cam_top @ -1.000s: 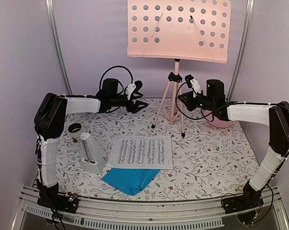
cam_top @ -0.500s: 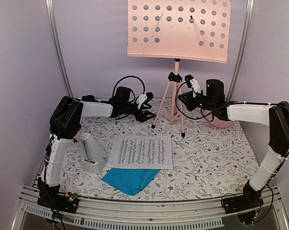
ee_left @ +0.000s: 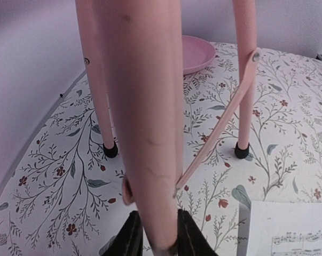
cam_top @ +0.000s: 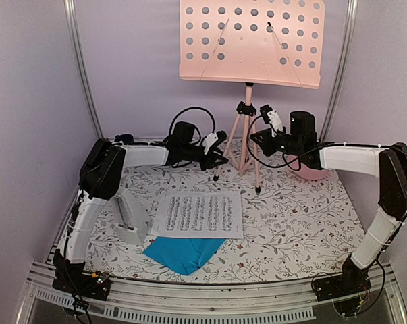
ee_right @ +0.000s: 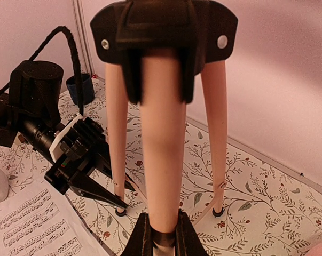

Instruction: Set up the instrument practice props

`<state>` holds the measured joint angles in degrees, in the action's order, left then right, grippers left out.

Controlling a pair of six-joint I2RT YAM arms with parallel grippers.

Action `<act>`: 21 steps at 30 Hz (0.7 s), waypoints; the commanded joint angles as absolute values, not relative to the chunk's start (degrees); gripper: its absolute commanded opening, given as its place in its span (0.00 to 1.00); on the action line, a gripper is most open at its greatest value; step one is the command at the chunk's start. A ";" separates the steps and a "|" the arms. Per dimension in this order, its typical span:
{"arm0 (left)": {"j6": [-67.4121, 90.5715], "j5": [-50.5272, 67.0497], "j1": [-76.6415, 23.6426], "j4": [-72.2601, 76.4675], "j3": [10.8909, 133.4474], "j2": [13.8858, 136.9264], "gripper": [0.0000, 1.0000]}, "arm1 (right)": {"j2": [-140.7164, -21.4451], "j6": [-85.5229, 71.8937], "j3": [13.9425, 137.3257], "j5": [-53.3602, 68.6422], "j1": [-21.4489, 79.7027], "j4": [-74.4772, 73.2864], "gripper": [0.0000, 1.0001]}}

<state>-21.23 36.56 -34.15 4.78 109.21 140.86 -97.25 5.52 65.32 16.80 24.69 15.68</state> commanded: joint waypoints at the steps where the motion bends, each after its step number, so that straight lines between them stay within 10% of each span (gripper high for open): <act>1: -21.33 37.28 -34.50 4.44 108.98 140.88 0.18 | -97.05 5.99 66.30 18.31 25.58 14.03 0.10; 9: -21.86 36.33 -34.26 6.33 103.65 137.96 0.00 | -93.14 2.94 56.87 23.21 22.78 14.51 0.67; 21: -21.92 35.73 -33.73 5.41 103.93 137.07 0.00 | -102.59 2.22 57.12 27.77 21.72 16.44 0.70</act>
<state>-21.19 36.84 -34.11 8.82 104.38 138.87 -99.18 2.31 54.06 25.08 21.74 15.05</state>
